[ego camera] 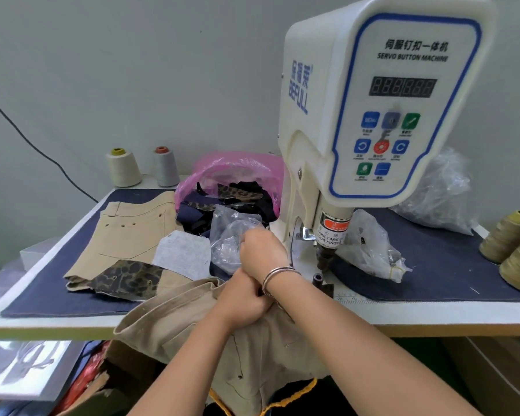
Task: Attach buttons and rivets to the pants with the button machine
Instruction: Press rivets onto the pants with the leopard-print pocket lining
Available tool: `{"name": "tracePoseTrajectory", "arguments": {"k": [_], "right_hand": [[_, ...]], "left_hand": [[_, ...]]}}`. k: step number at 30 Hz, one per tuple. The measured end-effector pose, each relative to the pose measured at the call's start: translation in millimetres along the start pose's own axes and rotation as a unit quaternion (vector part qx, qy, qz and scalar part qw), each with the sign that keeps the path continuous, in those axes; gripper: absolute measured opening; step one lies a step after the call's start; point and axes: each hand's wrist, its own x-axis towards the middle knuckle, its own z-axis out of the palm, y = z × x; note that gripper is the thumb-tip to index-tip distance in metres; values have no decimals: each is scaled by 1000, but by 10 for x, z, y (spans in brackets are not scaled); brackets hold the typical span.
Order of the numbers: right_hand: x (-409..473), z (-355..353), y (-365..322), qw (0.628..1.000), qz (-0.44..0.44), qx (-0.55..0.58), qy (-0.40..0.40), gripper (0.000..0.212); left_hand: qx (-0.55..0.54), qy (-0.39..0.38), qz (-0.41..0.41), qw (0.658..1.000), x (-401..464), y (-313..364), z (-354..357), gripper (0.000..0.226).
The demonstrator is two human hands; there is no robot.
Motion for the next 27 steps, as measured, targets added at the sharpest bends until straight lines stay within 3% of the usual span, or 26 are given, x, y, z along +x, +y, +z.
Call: {"name": "tracePoseTrajectory", "arguments": {"k": [4, 10, 22, 27], "right_hand": [[155, 129, -27, 995, 3, -93, -17, 22], [278, 215, -24, 990, -63, -123, -31, 33], [380, 285, -16, 981, -84, -173, -14, 23], [366, 285, 8, 984, -99, -151, 10, 21]], "left_hand": [[18, 8, -10, 1000, 7, -9, 3, 17], [53, 14, -11, 998, 26, -25, 20, 3], [110, 5, -31, 993, 24, -36, 31, 36], [109, -13, -52, 993, 20, -32, 39, 14]]}}
